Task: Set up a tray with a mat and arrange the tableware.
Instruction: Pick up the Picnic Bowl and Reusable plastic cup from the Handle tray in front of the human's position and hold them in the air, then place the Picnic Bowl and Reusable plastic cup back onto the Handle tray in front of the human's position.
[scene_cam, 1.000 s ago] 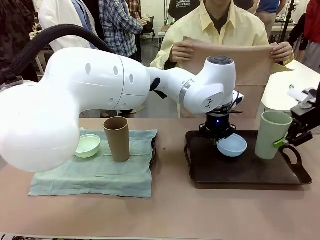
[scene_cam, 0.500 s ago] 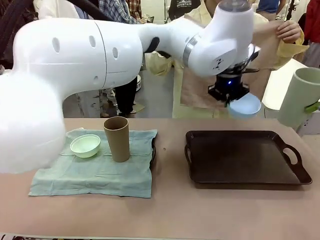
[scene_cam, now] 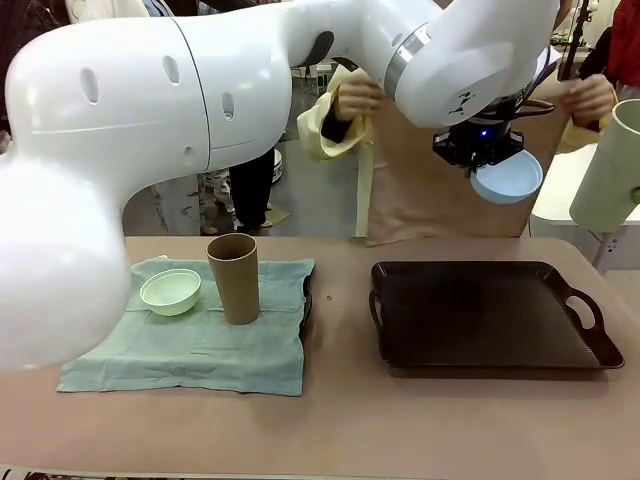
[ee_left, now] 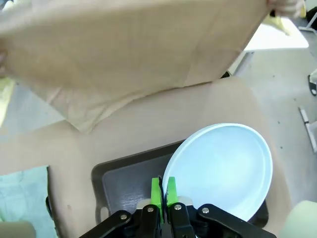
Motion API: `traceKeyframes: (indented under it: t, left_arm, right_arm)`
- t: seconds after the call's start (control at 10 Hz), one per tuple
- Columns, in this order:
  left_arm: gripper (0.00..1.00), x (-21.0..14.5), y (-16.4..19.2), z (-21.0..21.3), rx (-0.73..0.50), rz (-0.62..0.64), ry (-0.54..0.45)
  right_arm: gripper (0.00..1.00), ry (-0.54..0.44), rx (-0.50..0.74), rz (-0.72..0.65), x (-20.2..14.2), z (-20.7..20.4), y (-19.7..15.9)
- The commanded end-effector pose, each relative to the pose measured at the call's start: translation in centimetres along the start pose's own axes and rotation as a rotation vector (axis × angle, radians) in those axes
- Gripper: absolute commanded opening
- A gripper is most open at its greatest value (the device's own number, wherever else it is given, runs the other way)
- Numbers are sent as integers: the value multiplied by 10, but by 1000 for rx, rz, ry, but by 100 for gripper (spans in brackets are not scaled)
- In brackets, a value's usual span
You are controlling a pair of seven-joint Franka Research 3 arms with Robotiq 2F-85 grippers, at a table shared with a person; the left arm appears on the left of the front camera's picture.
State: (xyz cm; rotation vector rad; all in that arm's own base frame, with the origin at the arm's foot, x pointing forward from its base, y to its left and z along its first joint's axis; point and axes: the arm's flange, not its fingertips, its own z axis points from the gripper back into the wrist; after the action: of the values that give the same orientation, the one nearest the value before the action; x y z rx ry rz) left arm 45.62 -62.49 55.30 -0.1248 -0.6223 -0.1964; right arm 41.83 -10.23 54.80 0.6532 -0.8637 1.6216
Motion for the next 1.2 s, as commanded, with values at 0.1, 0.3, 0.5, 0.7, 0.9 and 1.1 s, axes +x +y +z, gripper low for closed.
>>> traceKeyframes:
  t: [0.1,0.3,0.5,0.7,0.9,1.1]
  left_arm:
    - [0,0,0,-1,-24,-6,16]
    - [0,0,0,-1,-24,-6,16]
    - [0,0,0,-1,-24,-6,16]
    - [0,0,0,-1,-24,-6,16]
    - [0,0,0,-1,-24,-6,16]
    - [0,0,0,-1,-24,-6,16]
  right_arm:
    - [0,-6,9,-3,-5,-4,-3]
    - [0,-6,9,-3,-5,-4,-3]
    - [0,-6,9,-3,-5,-4,-3]
    - [0,-6,9,-3,-5,-4,-3]
    - [0,-6,9,-3,-5,-4,-3]
    - [0,-6,9,-3,-5,-4,-3]
